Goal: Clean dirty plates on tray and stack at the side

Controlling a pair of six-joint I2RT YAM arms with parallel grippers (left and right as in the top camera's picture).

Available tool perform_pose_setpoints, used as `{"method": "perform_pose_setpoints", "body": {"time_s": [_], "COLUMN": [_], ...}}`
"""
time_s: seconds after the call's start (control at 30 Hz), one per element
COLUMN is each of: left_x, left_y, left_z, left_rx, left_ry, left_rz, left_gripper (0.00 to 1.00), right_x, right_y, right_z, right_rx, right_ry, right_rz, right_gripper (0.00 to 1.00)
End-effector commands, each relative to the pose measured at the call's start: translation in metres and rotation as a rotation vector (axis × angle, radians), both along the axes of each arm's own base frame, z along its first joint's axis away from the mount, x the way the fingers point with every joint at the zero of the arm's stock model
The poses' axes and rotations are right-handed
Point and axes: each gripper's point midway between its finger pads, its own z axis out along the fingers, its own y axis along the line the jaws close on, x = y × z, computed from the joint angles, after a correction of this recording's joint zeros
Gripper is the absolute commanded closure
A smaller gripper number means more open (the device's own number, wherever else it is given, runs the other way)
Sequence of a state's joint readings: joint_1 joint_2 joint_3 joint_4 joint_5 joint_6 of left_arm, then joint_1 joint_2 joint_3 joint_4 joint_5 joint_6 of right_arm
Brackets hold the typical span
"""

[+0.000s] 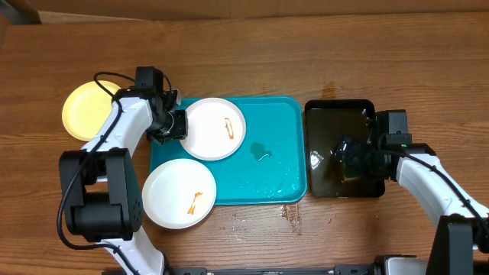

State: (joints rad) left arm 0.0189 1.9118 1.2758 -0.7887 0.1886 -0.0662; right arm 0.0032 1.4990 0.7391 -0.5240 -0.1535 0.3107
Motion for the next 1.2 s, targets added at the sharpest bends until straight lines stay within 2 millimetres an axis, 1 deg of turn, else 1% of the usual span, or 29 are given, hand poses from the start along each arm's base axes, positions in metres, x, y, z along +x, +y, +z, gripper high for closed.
{"method": "perform_pose_setpoints", "body": {"time_s": [0.0, 0.23, 0.27, 0.3, 0.37, 0.47, 0.53, 0.67, 0.73, 0.83, 0.93, 1.0, 1.07, 1.1, 1.13, 1.17], "left_x": [0.0, 0.002, 0.002, 0.001, 0.002, 0.002, 0.002, 0.003, 0.003, 0.004, 0.006, 0.007, 0.008, 0.008, 0.008, 0.008], "left_y": [-0.01, -0.01, -0.01, -0.01, -0.01, -0.01, -0.01, -0.01, -0.01, -0.01, -0.01, -0.01, -0.011, -0.011, -0.011, -0.011], "left_z": [0.001, 0.001, 0.001, 0.001, 0.001, 0.001, 0.001, 0.002, 0.002, 0.002, 0.002, 0.002, 0.002, 0.003, 0.003, 0.003], "left_rx": [-0.031, -0.035, -0.036, -0.036, -0.036, -0.037, -0.038, -0.039, -0.04, -0.04, -0.04, -0.041, -0.045, -0.046, -0.046, -0.046], "left_ry": [-0.015, -0.02, -0.019, -0.019, -0.018, -0.019, -0.019, -0.022, -0.022, -0.026, -0.034, -0.037, -0.04, -0.04, -0.041, -0.04], "left_rz": [-0.057, -0.046, -0.046, -0.046, -0.039, -0.037, -0.028, -0.024, -0.021, -0.021, -0.021, -0.021, -0.022, -0.022, -0.023, -0.023], "left_gripper": [0.73, 0.74, 0.74, 0.74, 0.74, 0.74, 0.74, 0.74, 0.74, 0.74, 0.74, 0.74, 0.74, 0.74, 0.73, 0.74], "right_x": [-0.001, -0.001, -0.004, -0.011, -0.018, -0.03, -0.036, -0.043, -0.048, -0.057, -0.066, -0.069, -0.067, -0.065, -0.063, -0.059], "right_y": [0.001, 0.004, 0.01, 0.018, 0.024, 0.022, 0.018, 0.015, 0.015, 0.015, 0.015, 0.015, 0.014, 0.014, 0.014, 0.015], "right_z": [-0.001, -0.001, -0.001, -0.001, -0.001, -0.005, -0.007, -0.009, -0.011, -0.016, -0.026, -0.032, -0.033, -0.032, -0.03, -0.027], "right_rx": [0.004, 0.017, 0.053, 0.103, 0.135, 0.121, 0.1, 0.082, 0.083, 0.094, 0.098, 0.098, 0.099, 0.099, 0.099, 0.099], "right_ry": [0.003, 0.005, 0.014, 0.044, 0.073, 0.128, 0.154, 0.182, 0.202, 0.241, 0.255, 0.248, 0.237, 0.232, 0.227, 0.221], "right_rz": [0.006, 0.005, 0.016, 0.032, 0.042, 0.029, 0.022, 0.016, 0.012, -0.037, -0.058, -0.058, -0.057, -0.057, -0.057, -0.056], "right_gripper": [0.0, 0.0, 0.0, 0.0, 0.01, 0.17, 0.23, 0.28, 0.32, 0.32, 0.34, 0.47, 0.71, 0.87, 0.96, 0.96]}}
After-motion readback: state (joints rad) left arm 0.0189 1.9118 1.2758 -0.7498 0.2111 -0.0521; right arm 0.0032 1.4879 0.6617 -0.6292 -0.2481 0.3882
